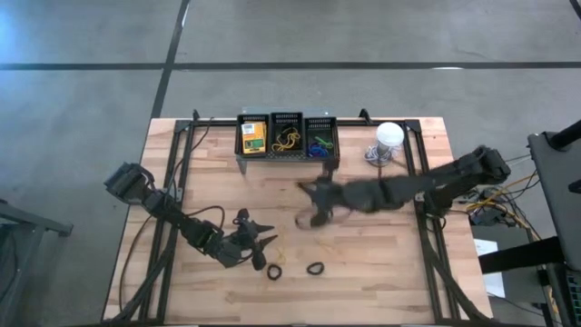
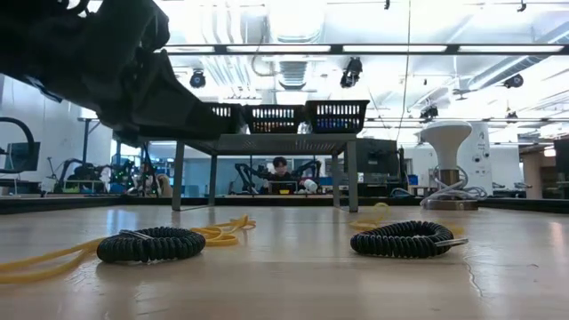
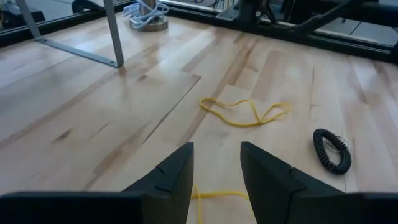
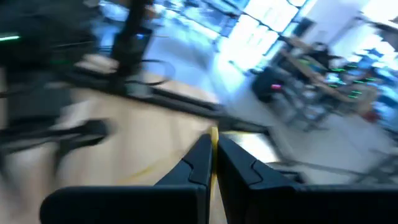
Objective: Pick & Place Office Desk Supplies
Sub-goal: Put the yellow rubber band into the middle black basket
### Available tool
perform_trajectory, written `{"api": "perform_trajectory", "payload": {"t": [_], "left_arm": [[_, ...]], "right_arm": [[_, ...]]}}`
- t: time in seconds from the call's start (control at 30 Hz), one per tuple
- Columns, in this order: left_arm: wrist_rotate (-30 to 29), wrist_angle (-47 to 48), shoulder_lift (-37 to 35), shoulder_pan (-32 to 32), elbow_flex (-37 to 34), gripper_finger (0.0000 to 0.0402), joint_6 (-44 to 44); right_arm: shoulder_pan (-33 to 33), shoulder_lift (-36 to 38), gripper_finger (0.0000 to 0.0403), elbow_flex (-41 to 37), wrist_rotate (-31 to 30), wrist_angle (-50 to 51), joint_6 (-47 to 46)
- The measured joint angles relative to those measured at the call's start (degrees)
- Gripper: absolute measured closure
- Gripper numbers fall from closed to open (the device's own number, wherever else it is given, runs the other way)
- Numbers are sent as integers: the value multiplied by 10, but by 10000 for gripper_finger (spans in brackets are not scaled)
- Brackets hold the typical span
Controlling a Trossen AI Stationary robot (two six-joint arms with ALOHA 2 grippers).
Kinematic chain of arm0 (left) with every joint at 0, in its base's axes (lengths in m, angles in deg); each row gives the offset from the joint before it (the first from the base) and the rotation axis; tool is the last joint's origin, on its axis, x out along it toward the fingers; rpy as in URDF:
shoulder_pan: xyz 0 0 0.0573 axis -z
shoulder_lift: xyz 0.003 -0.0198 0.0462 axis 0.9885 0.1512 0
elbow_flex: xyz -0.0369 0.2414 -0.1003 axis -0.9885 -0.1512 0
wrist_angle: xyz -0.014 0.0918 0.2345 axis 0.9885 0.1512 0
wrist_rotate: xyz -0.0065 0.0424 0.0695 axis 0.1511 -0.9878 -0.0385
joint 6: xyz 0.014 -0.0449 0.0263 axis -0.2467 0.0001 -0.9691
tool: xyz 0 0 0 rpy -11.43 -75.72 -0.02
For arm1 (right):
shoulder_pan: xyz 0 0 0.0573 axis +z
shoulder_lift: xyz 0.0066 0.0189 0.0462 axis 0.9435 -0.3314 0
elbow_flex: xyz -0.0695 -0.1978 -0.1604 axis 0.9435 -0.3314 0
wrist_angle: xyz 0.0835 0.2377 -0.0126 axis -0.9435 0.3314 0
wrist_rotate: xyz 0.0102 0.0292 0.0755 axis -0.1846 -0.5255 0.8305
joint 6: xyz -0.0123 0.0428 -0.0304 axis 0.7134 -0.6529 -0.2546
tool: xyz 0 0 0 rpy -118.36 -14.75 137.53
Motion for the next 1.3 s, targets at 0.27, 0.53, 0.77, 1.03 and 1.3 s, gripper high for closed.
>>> {"api": "perform_trajectory", "payload": {"t": [0.27,0.53,0.77,1.03,1.3], "left_arm": [[0,23,0,0,-2,265,17],[0,33,0,1,-3,265,19],[5,33,0,1,-3,265,19],[7,33,0,1,-3,264,19],[7,35,0,1,-3,264,19]], "right_arm": [[-145,-26,390,107,51,61,23],[-256,-83,390,139,176,59,-31],[-286,-130,390,140,179,70,-65],[-290,-130,368,139,178,129,-78],[-264,-87,275,139,179,148,-85]]}}
